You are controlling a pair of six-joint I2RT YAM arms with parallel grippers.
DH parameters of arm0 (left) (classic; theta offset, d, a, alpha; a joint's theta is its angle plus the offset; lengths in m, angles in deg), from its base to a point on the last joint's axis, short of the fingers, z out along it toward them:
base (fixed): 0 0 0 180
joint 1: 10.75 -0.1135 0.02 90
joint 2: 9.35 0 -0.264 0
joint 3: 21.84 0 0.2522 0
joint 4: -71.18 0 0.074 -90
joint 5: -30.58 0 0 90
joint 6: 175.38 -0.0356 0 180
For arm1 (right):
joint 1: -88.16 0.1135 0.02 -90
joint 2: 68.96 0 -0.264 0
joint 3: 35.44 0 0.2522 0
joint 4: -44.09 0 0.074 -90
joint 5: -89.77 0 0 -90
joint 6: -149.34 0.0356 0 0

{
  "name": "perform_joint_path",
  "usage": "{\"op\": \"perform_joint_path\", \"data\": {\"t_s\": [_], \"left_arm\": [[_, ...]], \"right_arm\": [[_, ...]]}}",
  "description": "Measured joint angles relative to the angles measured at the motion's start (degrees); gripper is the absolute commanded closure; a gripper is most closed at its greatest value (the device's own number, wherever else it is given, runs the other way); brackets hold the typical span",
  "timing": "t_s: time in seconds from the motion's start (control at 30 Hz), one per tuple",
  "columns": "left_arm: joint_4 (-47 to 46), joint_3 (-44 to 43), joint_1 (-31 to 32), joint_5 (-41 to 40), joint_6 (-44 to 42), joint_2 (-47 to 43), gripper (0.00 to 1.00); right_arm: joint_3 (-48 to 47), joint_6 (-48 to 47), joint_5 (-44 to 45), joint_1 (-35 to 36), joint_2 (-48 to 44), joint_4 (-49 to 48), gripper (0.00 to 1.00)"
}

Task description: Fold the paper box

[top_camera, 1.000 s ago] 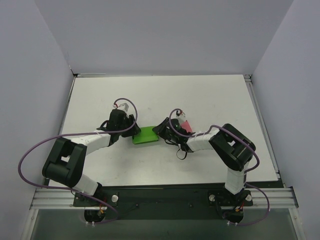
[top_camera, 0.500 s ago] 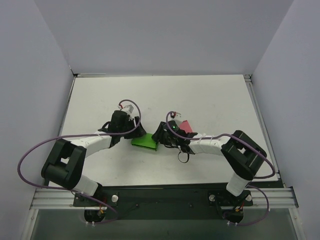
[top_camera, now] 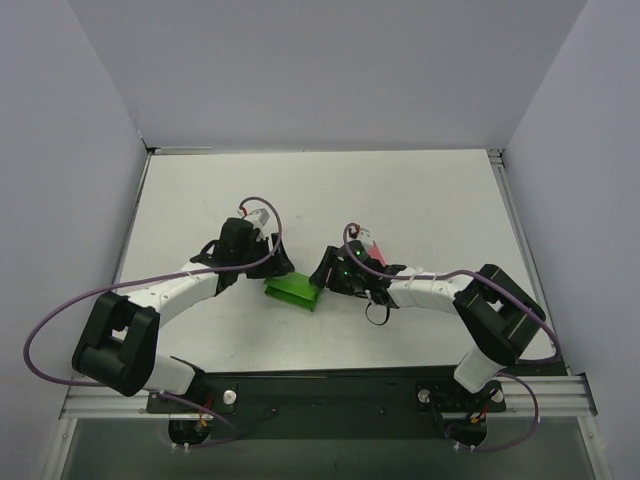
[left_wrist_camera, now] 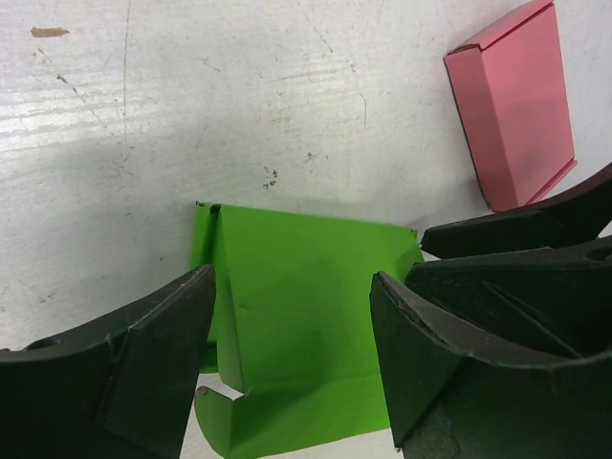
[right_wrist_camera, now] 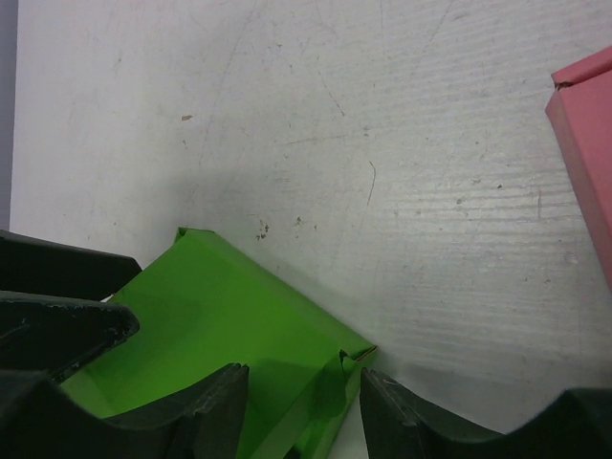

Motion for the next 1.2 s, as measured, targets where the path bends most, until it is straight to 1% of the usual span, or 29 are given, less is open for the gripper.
{"op": "perform_joint_path", "data": {"t_s": [0.13, 0.17, 0.27, 0.33, 0.5, 0.57, 0.63, 0.7, 0.73, 0.8, 0.93, 1.03, 1.1, 1.2], "left_arm": [[0.74, 0.0, 0.0, -0.02, -0.04, 0.02, 0.26], [0.87, 0.0, 0.0, -0.04, -0.02, 0.02, 0.29], [0.98, 0.02, 0.0, -0.04, -0.04, 0.11, 0.32], [0.98, 0.02, 0.0, -0.04, -0.04, 0.24, 0.31], [0.9, 0.37, 0.0, 0.04, 0.02, 0.37, 0.23], [1.14, 1.01, -0.02, -0.22, 0.15, -0.61, 0.22], [1.95, 1.66, -0.22, -0.7, 0.2, -3.45, 0.22], [2.99, 1.81, -0.61, -1.38, 0.11, -7.32, 0.21], [3.43, 1.81, -0.83, -2.25, -0.04, -9.86, 0.2], [4.74, 1.81, -1.22, -4.04, -0.72, -14.91, 0.2], [8.28, 2.05, -1.88, -7.91, -1.55, -22.86, 0.2], [8.55, 6.14, -2.01, -9.86, -1.25, -28.39, 0.21], [9.57, 9.29, -2.03, -10.6, -0.79, -31.26, 0.21], [10.64, 12.17, -2.03, -11.17, -0.33, -32.89, 0.21]], "right_arm": [[2.12, 2.03, -1.73, -0.04, -0.02, -2.91, 0.5], [2.54, 2.64, -2.14, -0.13, -0.02, -3.52, 0.5], [2.99, 3.78, -2.99, -0.46, -0.02, -4.57, 0.5], [3.23, 4.66, -3.43, -0.52, -0.02, -5.27, 0.47], [5.27, 6.54, -3.78, -1.25, -0.92, -6.71, 0.42], [6.91, 6.67, -3.65, -1.29, -2.62, -6.99, 0.41], [8.44, 5.62, -3.54, -1.33, -4.66, -7.67, 0.39], [9.94, 2.71, -3.41, -1.18, -6.95, -8.57, 0.35], [10.49, 0.9, -3.3, -0.9, -8.24, -8.79, 0.34], [10.88, -4.33, -2.62, 0.55, -10.67, -8.59, 0.32], [10.16, -16.63, 0.74, 6.75, -15.56, -5.6, 0.29], [7.89, -25.22, 4.74, 11.45, -17.33, -1.84, 0.29], [6.05, -29.31, 6.21, 13.2, -17.33, 0.17, 0.29], [2.97, -34.86, 7.85, 14.58, -16.74, 2.89, 0.29]]}}
